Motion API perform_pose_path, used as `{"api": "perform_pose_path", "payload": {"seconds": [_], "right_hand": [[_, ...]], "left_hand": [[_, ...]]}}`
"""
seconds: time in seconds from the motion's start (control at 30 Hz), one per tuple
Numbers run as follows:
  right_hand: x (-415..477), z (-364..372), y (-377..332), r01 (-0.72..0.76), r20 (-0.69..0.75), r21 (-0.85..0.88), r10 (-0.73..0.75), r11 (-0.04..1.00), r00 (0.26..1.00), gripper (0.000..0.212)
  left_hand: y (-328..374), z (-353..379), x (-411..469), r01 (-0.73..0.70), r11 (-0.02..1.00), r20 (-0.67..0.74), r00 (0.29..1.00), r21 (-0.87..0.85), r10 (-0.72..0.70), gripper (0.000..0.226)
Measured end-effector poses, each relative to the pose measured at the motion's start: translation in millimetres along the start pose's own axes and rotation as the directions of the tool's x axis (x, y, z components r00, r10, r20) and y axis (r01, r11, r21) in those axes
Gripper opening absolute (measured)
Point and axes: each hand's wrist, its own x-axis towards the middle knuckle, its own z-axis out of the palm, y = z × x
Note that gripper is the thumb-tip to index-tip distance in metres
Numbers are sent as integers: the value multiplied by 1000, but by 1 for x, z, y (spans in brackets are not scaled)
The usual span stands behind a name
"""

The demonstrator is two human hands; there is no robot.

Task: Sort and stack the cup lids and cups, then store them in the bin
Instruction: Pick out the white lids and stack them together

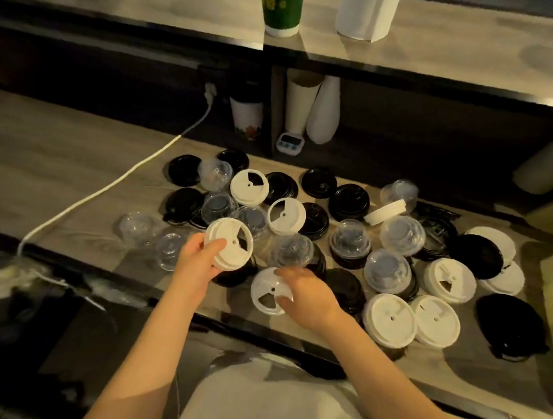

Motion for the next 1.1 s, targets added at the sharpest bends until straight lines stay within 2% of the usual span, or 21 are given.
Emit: {"api": "perform_pose_path", "payload": {"seconds": [0.1,0.23,0.43,0.57,0.7,0.83,0.93,1.0,1.1], "right_hand": [[4,20,-7,81,59,-172,-72,982,996,72],[15,30,-14,35,165,-310,17,950,986,84],[21,43,-13,0,29,-271,8,963,1000,90],[15,45,-7,6,-64,-131,-14,991,998,87],[1,45,-9,83,-320,85,-52,993,946,75],[-4,21,-14,53,-382,389,108,920,918,77],[-2,-6,-18,65,-436,547,218,835,873,70],[-1,-20,-25,111,-488,576,232,810,841,67],[1,-25,-35,210,-590,428,96,879,802,68]], "left_hand": [[-5,-13,-2,34,997,-29,999,-67,-36,10],[-14,-25,-1,61,989,-45,997,-133,-68,13],[-21,-31,6,68,989,-24,997,-128,-72,28],[-21,-28,11,75,991,25,997,-108,-73,31],[-22,-25,16,72,994,49,996,-80,-68,21],[-19,-16,19,91,993,86,993,-73,-84,25],[-17,-7,18,116,987,158,983,-108,-98,23],[-16,1,15,142,983,206,972,-112,-117,25],[-13,13,10,227,965,267,946,-134,-185,39]]}}
